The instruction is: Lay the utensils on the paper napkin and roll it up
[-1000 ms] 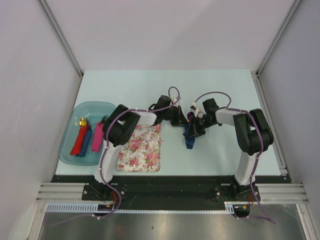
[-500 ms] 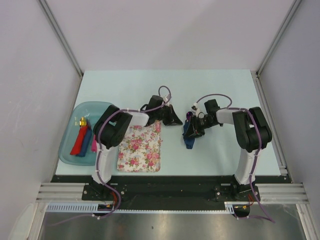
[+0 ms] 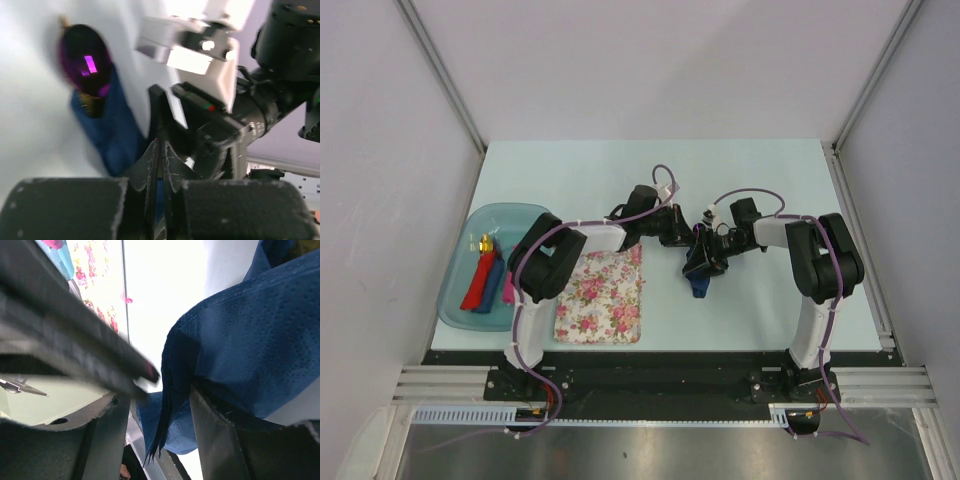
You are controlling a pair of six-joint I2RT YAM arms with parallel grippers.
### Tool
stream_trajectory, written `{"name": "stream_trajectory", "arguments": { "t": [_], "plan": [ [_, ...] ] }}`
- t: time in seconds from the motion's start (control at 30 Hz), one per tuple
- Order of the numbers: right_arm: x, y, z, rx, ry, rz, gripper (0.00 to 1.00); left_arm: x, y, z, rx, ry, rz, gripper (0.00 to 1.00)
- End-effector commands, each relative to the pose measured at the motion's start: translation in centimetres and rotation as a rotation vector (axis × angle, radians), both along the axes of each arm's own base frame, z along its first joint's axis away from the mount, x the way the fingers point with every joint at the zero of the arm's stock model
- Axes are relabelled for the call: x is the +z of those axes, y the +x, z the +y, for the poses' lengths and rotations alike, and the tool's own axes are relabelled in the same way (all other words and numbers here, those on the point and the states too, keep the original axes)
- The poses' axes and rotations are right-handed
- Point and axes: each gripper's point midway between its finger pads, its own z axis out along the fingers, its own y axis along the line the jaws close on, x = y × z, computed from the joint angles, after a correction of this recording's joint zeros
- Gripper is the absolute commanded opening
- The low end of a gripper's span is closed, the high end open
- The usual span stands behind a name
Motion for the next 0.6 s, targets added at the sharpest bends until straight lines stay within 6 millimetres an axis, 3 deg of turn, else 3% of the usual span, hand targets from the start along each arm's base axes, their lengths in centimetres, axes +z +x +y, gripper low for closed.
{"name": "stream_trajectory", "arguments": {
  "t": [0.0,0.1,0.17,0.3,0.57],
  "plan": [
    [-4.0,0.3,-2.5,-0.033,-0.171,-0.028,0.61,0.4,-1.0,-1.5,-0.076,-0.019,-0.02,0.08],
    [-4.0,0.3,-2.6,-0.029,-0.17,-0.034,0.63,-1.1,-1.5,-1.6,-0.091,0.011,0.019,0.08],
    [-4.0,0.3,-2.6,-0.031,-0.172,-0.035,0.71,-2.1,-1.8,-1.6,-0.096,0.033,0.046,0.08],
    [-4.2,0.2,-2.8,-0.032,-0.18,-0.034,0.73,-3.0,-1.8,-1.3,-0.098,0.073,0.057,0.08],
    [-4.3,0.3,-3.0,-0.033,-0.183,-0.038,0.77,-4.0,-1.5,1.7,-0.053,0.175,0.048,0.07]
  ]
}}
